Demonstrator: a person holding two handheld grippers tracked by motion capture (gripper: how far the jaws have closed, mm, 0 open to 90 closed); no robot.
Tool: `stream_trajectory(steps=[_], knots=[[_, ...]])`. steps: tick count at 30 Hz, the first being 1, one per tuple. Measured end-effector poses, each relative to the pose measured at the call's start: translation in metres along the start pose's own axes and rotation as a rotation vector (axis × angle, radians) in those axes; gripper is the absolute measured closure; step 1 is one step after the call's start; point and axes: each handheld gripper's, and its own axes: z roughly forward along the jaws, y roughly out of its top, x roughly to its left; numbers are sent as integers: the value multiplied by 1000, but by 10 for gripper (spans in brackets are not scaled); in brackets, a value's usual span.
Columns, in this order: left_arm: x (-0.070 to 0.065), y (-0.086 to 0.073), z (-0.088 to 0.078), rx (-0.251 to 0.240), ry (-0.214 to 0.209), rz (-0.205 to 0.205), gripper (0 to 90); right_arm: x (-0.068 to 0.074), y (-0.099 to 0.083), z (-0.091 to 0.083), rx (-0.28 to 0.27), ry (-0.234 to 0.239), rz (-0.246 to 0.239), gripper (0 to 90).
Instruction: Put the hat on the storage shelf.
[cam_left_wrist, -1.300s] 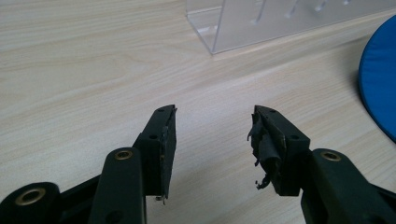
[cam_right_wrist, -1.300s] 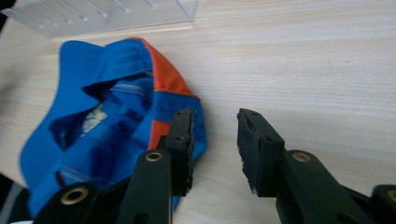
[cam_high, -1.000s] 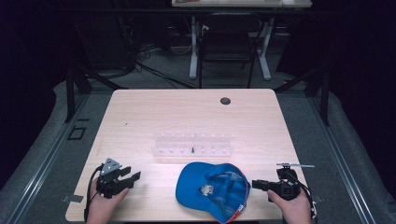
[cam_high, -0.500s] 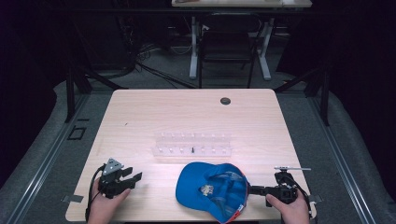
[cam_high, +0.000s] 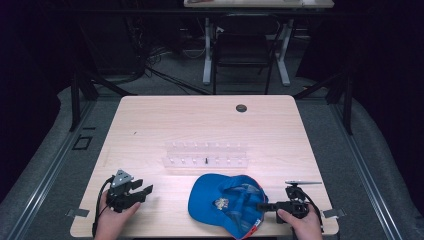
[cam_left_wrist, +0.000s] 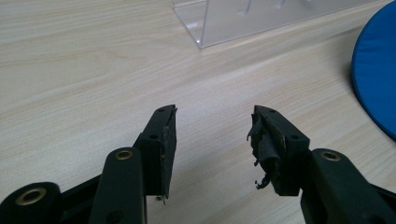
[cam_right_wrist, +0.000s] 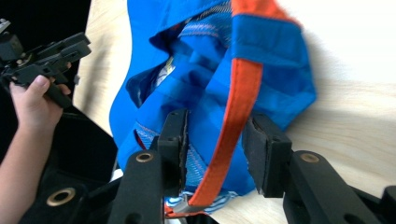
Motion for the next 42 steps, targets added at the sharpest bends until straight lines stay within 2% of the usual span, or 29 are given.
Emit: stream_trajectory(steps=[6,11,18,24,25,31,32,35,36,37,38,42], knots=[[0,0,0,-1,1,1,509,1,1,3,18,41,0,650],[-1,0,1,8,9,13,509,1,0,-3,3,86,-5,653],[-1,0,1,7,9,14,509,1,0,-9,-16,117,-1,660],[-1,0,1,9,9,13,509,2,0,-13,-20,108,3,705],[-1,0,1,9,8,18,509,3,0,-14,-15,87,6,721],[-1,0,2,10,10,18,509,1,1,-15,-2,92,4,762],[-2,0,2,9,10,18,509,3,2,-15,4,73,10,767],[-2,0,2,12,11,21,509,5,4,-17,11,64,-5,770],[-2,0,2,9,13,20,509,6,5,-17,9,58,-1,771],[-2,0,2,9,13,21,509,9,4,-15,-23,59,28,771],[-2,0,2,10,14,22,509,9,7,-18,20,51,-8,771],[-3,0,2,12,15,24,509,17,13,-19,42,7,-14,772]])
